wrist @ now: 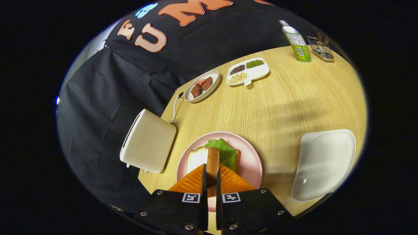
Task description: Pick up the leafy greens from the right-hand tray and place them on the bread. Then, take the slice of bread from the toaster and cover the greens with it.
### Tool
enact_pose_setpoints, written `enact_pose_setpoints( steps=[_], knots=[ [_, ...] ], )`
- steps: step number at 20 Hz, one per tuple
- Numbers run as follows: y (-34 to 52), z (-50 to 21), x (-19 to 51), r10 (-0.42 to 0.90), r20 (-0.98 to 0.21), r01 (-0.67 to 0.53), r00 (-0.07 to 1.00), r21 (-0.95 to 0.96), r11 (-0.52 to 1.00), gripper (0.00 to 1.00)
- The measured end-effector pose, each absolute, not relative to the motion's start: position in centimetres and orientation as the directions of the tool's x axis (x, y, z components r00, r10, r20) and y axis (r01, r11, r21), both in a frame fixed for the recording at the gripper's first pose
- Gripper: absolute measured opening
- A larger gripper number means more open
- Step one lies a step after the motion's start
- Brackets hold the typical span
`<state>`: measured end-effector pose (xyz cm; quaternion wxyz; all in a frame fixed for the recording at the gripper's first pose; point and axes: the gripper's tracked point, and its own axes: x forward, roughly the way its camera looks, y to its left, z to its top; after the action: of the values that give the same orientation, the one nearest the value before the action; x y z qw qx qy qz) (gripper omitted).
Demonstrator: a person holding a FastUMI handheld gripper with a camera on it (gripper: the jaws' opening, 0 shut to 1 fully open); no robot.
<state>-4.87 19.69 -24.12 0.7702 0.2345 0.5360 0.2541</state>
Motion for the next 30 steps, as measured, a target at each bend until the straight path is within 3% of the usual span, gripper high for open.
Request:
enact_pose_setpoints(
  steps=[3, 8, 11, 15, 24, 30],
  knots=[
    [19.4, -24.2, -4.9, 0.635, -0.707, -0.158, 0.311, 0.62, 0.768, 0.1],
    [17.8, -24.4, -3.8, 0.577, -0.721, -0.167, 0.384, 0.561, 0.811, 0.31],
    [16.1, -24.1, -2.8, 0.535, -0.714, -0.157, 0.451, 0.526, 0.836, 0.34],
    [15.2, -21.4, -0.7, 0.517, -0.627, -0.176, 0.583, 0.524, 0.833, 0.36],
    [13.8, -14.5, 1.9, 0.369, -0.352, -0.296, 0.86, 0.246, 0.923, 0.78],
    [13.7, -10.6, 1.4, 0.319, -0.232, -0.28, 0.919, 0.187, 0.942, 0.85]
  ],
)
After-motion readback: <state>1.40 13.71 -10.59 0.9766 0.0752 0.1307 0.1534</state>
